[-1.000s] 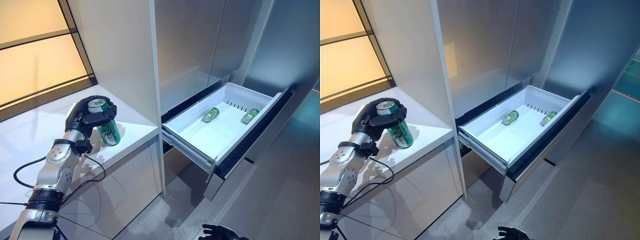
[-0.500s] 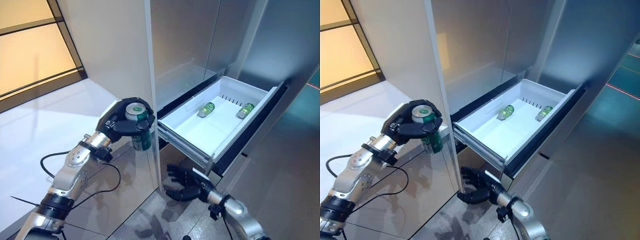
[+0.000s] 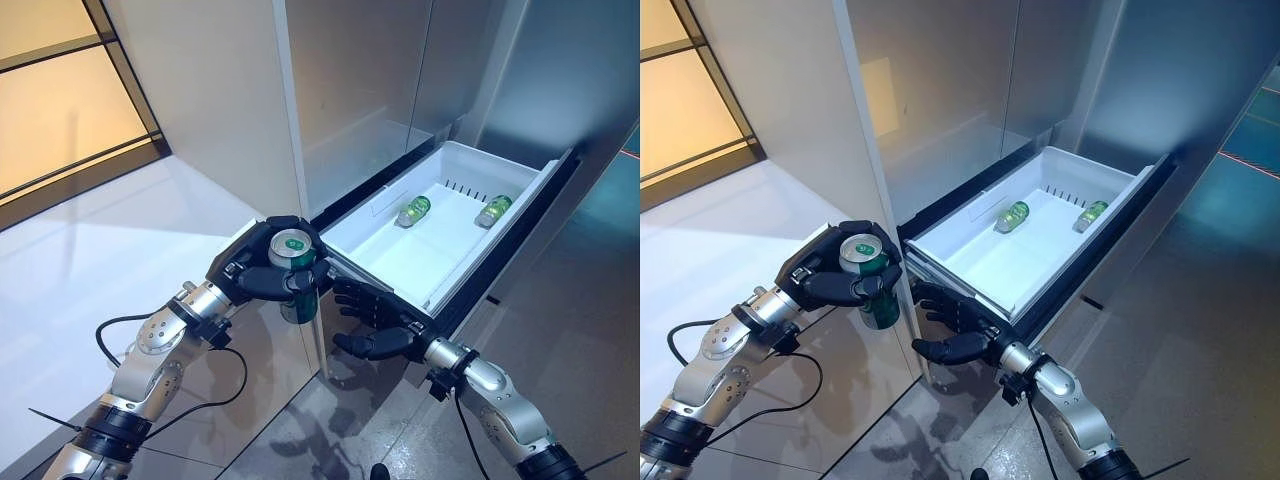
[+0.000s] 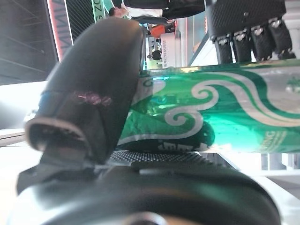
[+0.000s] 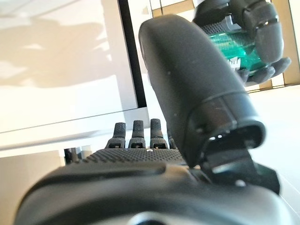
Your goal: Put drinks into fridge and close the fridge
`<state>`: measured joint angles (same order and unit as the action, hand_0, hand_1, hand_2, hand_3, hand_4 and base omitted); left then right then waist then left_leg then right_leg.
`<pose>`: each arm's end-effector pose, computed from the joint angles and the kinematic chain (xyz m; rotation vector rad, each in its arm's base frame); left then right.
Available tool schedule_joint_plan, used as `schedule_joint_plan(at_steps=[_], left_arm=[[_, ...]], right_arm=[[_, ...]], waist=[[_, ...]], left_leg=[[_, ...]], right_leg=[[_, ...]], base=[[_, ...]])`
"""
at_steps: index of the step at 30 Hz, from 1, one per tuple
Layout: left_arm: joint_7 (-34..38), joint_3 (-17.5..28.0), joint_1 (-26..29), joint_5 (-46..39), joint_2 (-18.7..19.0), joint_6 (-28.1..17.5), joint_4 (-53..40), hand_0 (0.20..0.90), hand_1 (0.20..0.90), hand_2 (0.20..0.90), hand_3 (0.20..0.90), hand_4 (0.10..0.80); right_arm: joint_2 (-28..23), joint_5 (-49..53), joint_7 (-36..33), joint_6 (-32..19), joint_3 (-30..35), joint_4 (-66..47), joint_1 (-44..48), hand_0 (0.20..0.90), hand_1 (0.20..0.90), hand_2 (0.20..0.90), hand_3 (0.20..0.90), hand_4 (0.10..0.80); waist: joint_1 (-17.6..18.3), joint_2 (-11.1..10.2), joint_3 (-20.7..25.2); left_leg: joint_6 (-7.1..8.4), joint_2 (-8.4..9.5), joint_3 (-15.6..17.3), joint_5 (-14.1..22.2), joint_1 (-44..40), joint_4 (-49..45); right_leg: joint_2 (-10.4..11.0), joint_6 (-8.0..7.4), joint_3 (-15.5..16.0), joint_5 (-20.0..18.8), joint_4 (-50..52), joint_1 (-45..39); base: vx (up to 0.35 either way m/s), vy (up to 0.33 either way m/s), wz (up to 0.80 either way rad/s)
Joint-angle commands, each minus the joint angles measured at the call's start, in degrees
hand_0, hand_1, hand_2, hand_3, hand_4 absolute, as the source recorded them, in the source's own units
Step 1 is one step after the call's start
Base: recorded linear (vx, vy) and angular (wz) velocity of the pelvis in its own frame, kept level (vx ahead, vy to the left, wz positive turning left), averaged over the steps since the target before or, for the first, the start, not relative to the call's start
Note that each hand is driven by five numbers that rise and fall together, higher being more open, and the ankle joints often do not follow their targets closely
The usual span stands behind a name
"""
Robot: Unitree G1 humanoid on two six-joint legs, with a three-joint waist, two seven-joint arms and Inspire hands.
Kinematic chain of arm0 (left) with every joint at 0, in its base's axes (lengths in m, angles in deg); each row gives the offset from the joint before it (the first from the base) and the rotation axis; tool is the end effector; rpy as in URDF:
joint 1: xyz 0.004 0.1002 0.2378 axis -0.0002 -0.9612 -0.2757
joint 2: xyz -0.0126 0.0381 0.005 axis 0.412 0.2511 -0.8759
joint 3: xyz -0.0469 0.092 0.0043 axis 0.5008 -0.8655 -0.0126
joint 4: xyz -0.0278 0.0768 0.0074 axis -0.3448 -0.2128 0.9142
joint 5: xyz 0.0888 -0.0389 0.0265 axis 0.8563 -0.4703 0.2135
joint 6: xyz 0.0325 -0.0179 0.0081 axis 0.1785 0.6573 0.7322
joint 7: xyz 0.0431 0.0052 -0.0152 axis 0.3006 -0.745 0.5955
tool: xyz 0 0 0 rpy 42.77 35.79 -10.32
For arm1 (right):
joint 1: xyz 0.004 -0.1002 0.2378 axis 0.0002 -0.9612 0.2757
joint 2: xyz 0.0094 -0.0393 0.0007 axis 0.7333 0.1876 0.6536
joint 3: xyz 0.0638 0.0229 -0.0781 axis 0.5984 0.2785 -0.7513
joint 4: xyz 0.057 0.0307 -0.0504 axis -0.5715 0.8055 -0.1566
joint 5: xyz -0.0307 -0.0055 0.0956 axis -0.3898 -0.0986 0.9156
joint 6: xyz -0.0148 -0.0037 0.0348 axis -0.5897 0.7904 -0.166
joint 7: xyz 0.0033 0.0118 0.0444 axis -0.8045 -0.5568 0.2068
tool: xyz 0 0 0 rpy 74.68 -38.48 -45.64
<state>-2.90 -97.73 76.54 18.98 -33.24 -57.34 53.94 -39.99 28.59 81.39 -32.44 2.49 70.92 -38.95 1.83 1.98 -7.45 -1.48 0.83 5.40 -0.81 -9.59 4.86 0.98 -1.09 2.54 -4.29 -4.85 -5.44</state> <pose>0.2323 0.2201 0.1157 -0.0162 -0.2545 -0.6874 0.2073 -0.1744 0.0498 0.0490 0.1084 0.6879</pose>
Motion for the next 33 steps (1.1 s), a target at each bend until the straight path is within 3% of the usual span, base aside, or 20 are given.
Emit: schedule_joint_plan(at_steps=[1, 11, 33], left_arm=[[-1.0, 1.4, 9.6, -3.8, -1.1, -9.3, -7.0, 0.300, 0.300, 0.300, 0.200, 0.100], [-2.4, -2.5, 11.7, -4.4, -2.1, -6.7, -7.6, 0.300, 0.300, 0.300, 0.200, 0.100], [-3.7, -7.2, 11.1, -6.0, -6.4, -3.9, -8.3, 0.300, 0.300, 0.300, 0.200, 0.100]], right_arm=[[0.3, 5.4, 0.4, -2.6, 0.0, -7.4, 8.7, 0.900, 0.900, 0.900, 0.900, 0.800], [0.5, 9.6, 2.6, -1.6, -4.9, -10.2, 12.5, 0.900, 0.900, 0.900, 0.900, 0.800], [3.3, 18.4, 6.5, 3.3, -10.4, -12.3, 14.4, 0.900, 0.900, 0.900, 0.900, 0.800]], waist=[[-0.4, -0.6, 3.4], [-0.8, -1.0, 3.4], [-1.0, -1.4, 3.3]], left_leg=[[-0.95, 1.93, -1.1, 4.0, 0.2, -1.7], [-0.68, 1.96, -1.5, 3.8, 0.2, -1.7], [-0.62, 1.98, -1.8, 3.7, 0.1, -2.0]], right_leg=[[0.1, -2.37, 1.5, 7.6, 5.5, -0.9], [0.0, -2.15, 1.9, 7.4, 5.1, -1.3], [0.0, -2.20, 1.9, 7.0, 4.4, -1.7]], base=[[0.000, 0.000, 0.00], [0.000, 0.000, 0.00], [0.000, 0.000, 0.00]])
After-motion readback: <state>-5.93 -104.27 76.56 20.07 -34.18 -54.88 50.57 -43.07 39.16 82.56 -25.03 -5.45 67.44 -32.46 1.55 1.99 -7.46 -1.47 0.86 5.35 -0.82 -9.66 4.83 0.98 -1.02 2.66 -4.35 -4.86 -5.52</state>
